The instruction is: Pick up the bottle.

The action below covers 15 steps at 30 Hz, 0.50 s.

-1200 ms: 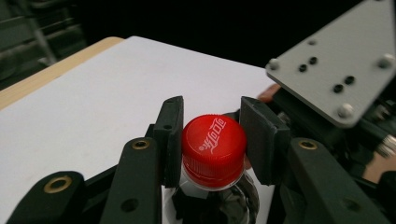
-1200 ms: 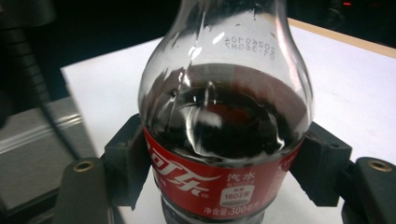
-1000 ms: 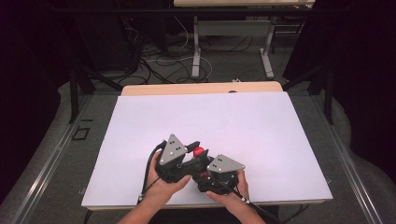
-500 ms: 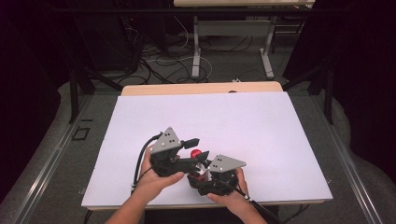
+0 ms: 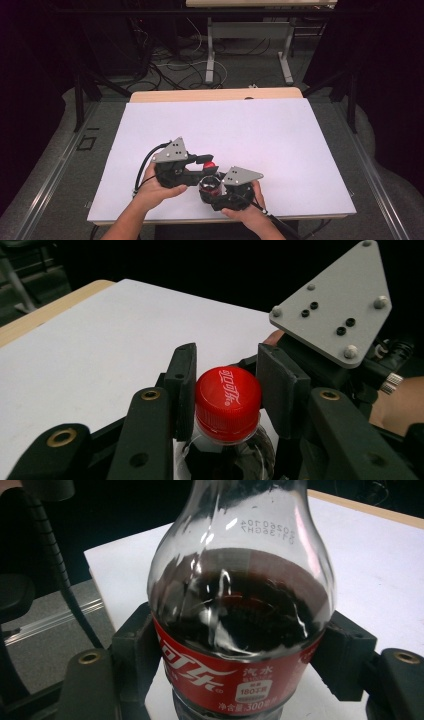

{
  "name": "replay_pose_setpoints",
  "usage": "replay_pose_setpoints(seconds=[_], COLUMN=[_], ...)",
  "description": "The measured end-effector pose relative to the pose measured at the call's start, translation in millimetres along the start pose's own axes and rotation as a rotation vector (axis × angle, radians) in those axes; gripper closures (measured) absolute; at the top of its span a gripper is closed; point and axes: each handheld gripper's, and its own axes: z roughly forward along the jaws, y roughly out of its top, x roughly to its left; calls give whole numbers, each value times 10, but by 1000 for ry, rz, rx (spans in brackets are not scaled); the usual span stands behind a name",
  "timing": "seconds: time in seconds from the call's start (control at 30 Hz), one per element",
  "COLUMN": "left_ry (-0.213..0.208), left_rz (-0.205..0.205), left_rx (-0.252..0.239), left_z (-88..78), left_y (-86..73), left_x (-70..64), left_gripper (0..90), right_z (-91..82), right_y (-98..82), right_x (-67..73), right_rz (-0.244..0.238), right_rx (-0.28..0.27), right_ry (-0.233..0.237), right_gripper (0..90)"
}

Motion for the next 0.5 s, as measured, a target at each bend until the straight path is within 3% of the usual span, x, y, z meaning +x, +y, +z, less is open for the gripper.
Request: replay_pose_setpoints(seconds=[0.07, 0.17, 0.2, 0.23, 0.27, 0.3, 0.37, 0.4, 0.5], left_ry=[39, 137, 137, 216, 216, 299, 370, 398, 427], left_rz=[-15, -46, -46, -62, -62, -96, -102, -115, -134], left_rx=[-8, -26, -26, -32, -32, -39, -39, -48, -59], left_z=[21, 87, 87, 147, 147, 209, 258, 285, 322], left_y=[-1, -6, -6, -6, -6, -4, 0, 0, 0], left_x=[-35, -130, -130, -213, -213, -295, -357, -387, -419], left_gripper=[618, 619, 619, 619, 619, 619, 619, 619, 617], right_z=[-6, -1, 4, 6, 6, 16, 18, 24, 25], right_y=[3, -2, -4, -7, -7, -15, -18, -25, -27], right_x=[-1, 0, 0, -4, -4, 3, 10, 6, -3], right_rz=[1, -2, 1, -1, -1, 16, 26, 26, 46], right_rx=[10, 3, 1, 7, 7, 10, 28, 20, 14], right_ry=[-21, -80, -101, -120, -120, -157, -180, -186, -191], right_gripper=[292, 292, 292, 292, 292, 291, 291, 291, 291])
